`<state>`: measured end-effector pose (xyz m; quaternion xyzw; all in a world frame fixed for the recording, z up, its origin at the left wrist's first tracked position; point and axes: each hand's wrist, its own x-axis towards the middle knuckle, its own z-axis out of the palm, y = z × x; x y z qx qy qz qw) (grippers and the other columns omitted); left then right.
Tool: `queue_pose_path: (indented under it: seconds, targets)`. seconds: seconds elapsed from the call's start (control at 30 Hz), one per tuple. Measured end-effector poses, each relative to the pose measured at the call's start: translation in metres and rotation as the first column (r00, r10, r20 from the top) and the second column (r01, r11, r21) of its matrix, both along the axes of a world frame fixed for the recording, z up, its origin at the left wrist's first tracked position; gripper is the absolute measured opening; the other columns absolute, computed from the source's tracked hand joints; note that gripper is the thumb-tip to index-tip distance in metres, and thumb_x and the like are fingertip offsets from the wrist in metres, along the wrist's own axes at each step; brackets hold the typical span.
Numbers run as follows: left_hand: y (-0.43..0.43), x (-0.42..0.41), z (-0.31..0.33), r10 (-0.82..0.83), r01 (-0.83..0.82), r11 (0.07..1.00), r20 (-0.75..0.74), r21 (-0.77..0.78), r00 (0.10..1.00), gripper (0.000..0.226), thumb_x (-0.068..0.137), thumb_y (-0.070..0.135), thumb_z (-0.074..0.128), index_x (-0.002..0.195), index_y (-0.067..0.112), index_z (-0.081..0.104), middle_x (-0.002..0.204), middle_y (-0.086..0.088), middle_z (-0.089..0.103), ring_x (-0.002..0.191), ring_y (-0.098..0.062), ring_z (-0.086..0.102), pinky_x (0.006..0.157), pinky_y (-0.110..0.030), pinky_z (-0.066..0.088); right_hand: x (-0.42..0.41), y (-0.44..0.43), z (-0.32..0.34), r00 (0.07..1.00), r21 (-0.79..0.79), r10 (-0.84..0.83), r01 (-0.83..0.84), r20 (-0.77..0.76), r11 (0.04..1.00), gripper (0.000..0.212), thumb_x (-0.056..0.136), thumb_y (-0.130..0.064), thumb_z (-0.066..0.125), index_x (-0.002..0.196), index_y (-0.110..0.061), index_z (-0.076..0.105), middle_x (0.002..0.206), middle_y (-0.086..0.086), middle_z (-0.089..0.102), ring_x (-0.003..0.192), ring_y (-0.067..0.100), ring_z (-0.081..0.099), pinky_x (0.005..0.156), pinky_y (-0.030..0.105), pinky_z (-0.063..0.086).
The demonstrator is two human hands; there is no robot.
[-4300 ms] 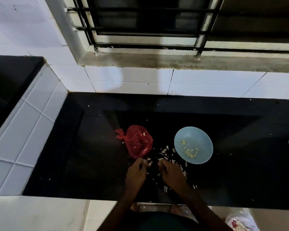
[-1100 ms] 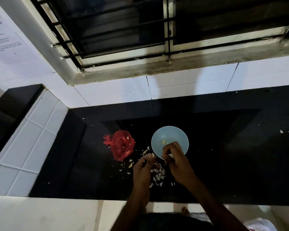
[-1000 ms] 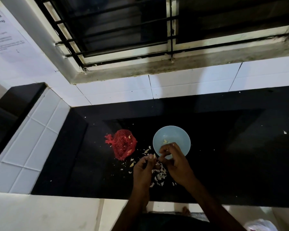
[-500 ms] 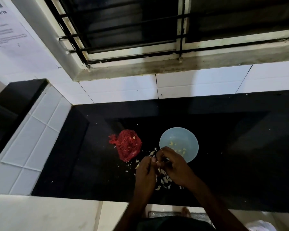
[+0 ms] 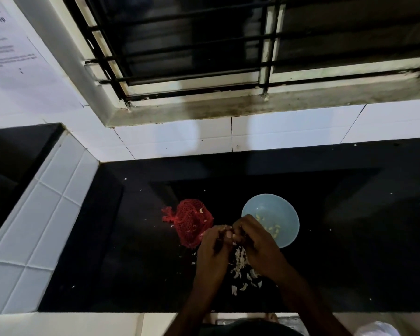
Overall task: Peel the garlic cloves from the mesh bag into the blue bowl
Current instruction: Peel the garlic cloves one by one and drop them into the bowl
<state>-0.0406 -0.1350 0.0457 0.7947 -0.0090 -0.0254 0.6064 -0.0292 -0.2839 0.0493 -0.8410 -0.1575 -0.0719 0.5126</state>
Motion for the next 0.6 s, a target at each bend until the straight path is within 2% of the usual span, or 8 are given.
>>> queue_pose_path:
  seconds: [0.07,0.17,0.23,0.33,0.43,0.53,0.6]
  targets:
    - [0.007,0.004,0.002,-0.032,0.031,0.997,-0.027,-0.065,0.999,0.013,0.096,0.038,0.067,0.105,0.032,0.075,0.107,0.006,0.075,0.103,-0.014,0.070,0.090,-0.032,0.056,0.002,-0.001,0.003,1.000,-0.022,-0.011,0.011,0.019,1.000,0.013,0.102,-0.016,0.053,0.090,-0.016,0.050,0.096,-0.011,0.046,0.089,0.013,0.052,0.075,0.031,0.044]
    - [0.013,0.008,0.007,-0.031,0.017,0.988,-0.089,-0.152,0.996,0.015,0.090,0.018,0.075,0.098,0.028,0.081,0.103,0.001,0.079,0.098,-0.016,0.074,0.086,-0.026,0.056,0.003,-0.001,0.009,0.998,-0.083,0.000,0.005,0.058,0.997,0.010,0.102,-0.012,0.050,0.094,-0.017,0.054,0.098,-0.013,0.047,0.092,0.010,0.052,0.077,0.025,0.042]
    - [0.015,0.010,0.010,-0.032,-0.003,0.972,-0.147,-0.234,0.989,0.014,0.086,0.020,0.076,0.095,0.029,0.081,0.103,-0.004,0.078,0.099,-0.020,0.074,0.084,-0.026,0.055,0.004,0.002,0.011,0.997,-0.117,-0.002,0.012,0.081,0.993,0.011,0.100,-0.018,0.044,0.097,-0.017,0.055,0.099,-0.013,0.046,0.092,0.007,0.051,0.076,0.023,0.041]
    - [0.016,0.011,0.013,-0.040,-0.042,0.944,-0.239,-0.327,0.970,0.012,0.089,0.018,0.074,0.098,0.025,0.079,0.105,-0.007,0.078,0.103,-0.024,0.072,0.086,-0.029,0.054,0.005,0.009,0.012,0.996,-0.094,-0.024,0.032,0.080,0.995,0.015,0.094,-0.008,0.044,0.098,-0.015,0.056,0.099,-0.012,0.047,0.092,0.008,0.052,0.075,0.028,0.045]
    - [0.016,0.007,0.016,-0.060,-0.084,0.914,-0.337,-0.396,0.940,0.012,0.091,0.019,0.071,0.101,0.019,0.078,0.105,-0.007,0.077,0.103,-0.022,0.071,0.086,-0.032,0.054,0.004,0.016,0.011,0.998,-0.051,-0.045,0.046,0.037,0.998,0.009,0.098,-0.010,0.047,0.095,-0.013,0.055,0.098,-0.011,0.049,0.091,0.010,0.054,0.075,0.027,0.044]
    - [0.018,0.008,0.017,-0.054,-0.152,0.876,-0.406,-0.458,0.912,0.020,0.090,0.023,0.071,0.105,0.012,0.076,0.109,-0.013,0.076,0.107,-0.028,0.070,0.089,-0.041,0.053,0.002,0.025,0.009,0.999,0.012,-0.055,0.055,-0.003,0.998,0.013,0.093,0.006,0.051,0.090,-0.007,0.051,0.094,-0.007,0.047,0.086,0.013,0.051,0.074,0.021,0.041]
    - [0.021,0.010,0.017,-0.042,-0.182,0.865,-0.429,-0.468,0.902,0.021,0.091,0.022,0.070,0.107,0.008,0.074,0.108,-0.016,0.075,0.104,-0.027,0.070,0.087,-0.042,0.052,0.000,0.028,0.006,0.998,0.074,-0.051,0.053,-0.028,0.996,0.015,0.093,0.010,0.049,0.087,-0.004,0.049,0.092,-0.004,0.048,0.083,0.018,0.051,0.072,0.024,0.041]
